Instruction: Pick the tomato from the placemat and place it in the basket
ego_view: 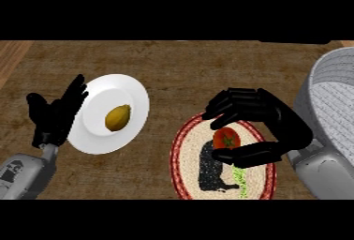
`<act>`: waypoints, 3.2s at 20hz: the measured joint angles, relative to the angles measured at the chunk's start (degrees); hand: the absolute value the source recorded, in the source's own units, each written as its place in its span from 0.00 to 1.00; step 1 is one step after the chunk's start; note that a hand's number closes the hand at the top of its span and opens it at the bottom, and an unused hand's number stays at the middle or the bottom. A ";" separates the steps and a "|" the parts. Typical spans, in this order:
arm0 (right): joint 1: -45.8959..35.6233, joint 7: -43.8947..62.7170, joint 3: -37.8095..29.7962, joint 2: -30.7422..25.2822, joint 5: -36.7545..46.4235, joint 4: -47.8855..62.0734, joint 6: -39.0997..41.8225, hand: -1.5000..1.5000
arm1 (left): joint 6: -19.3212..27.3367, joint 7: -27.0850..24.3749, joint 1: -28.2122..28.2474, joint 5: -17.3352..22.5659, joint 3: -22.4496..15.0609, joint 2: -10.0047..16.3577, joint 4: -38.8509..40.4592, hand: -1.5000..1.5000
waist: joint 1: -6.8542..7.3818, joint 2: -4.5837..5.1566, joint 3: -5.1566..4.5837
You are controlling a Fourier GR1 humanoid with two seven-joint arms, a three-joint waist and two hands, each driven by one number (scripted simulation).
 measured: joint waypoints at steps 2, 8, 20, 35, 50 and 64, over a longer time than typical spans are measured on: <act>1.78 -2.32 5.14 4.11 5.87 -0.27 -3.91 0.00 | -0.74 0.09 0.59 0.49 0.92 0.55 0.21 0.50 | -0.81 -0.22 0.00; 2.90 11.07 13.52 11.43 17.51 -7.14 -9.38 0.00 | -2.84 -2.03 3.17 0.65 3.69 0.86 2.05 0.50 | -2.62 -0.71 -0.06; -9.86 52.92 6.19 -0.75 29.49 -20.89 7.00 0.00 | -3.24 -0.55 3.79 1.25 5.94 1.98 2.22 0.50 | -4.89 -1.72 -0.26; -13.42 73.24 -14.38 -10.51 -6.36 -28.87 35.33 0.00 | -5.59 -1.38 4.46 -0.05 7.84 0.64 2.06 0.50 | -3.82 -0.84 -0.05; 11.49 43.80 -20.21 -0.76 15.11 -31.12 34.76 0.00 | -7.81 -0.20 2.84 -3.97 10.45 -2.19 2.73 0.50 | -2.94 -0.43 0.07; 10.45 24.34 -9.50 11.81 36.98 -5.82 16.49 0.00 | -9.11 2.56 2.75 -6.99 12.86 -4.50 0.56 0.50 | -2.67 -0.43 0.02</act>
